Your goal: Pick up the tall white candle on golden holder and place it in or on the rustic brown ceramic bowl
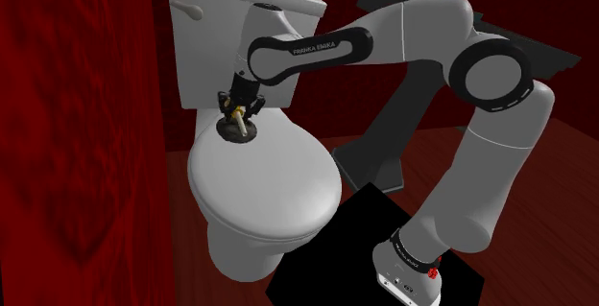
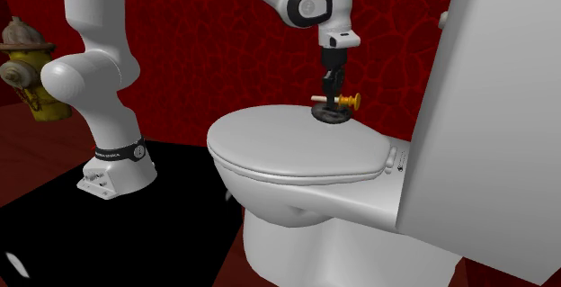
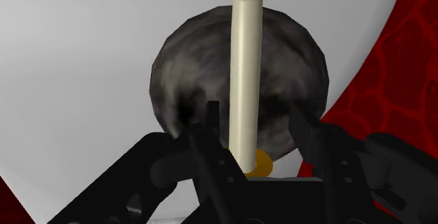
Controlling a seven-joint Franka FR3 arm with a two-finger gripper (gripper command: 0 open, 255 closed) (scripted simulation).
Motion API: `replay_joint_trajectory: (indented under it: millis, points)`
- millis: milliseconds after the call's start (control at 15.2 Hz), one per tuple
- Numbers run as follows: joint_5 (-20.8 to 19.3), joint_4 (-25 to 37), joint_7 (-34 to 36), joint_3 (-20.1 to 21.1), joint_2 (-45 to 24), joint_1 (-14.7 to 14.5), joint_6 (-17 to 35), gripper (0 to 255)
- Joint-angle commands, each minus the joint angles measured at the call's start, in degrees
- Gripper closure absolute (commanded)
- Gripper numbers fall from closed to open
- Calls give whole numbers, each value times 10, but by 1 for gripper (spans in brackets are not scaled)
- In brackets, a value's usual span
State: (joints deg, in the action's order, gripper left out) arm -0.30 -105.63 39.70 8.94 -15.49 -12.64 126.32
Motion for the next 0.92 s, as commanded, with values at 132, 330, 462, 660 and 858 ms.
replay_joint_trajectory:
  millis: [132,330,462,660,858]
  points:
    - [0,-2,0,-1,-4,0,0,0]
    - [1,4,-1,0,7,1,-17,0]
    - [4,20,-3,0,24,3,-50,0]
    - [5,27,-3,0,30,3,-63,0]
    - [5,27,-3,0,30,3,-63,0]
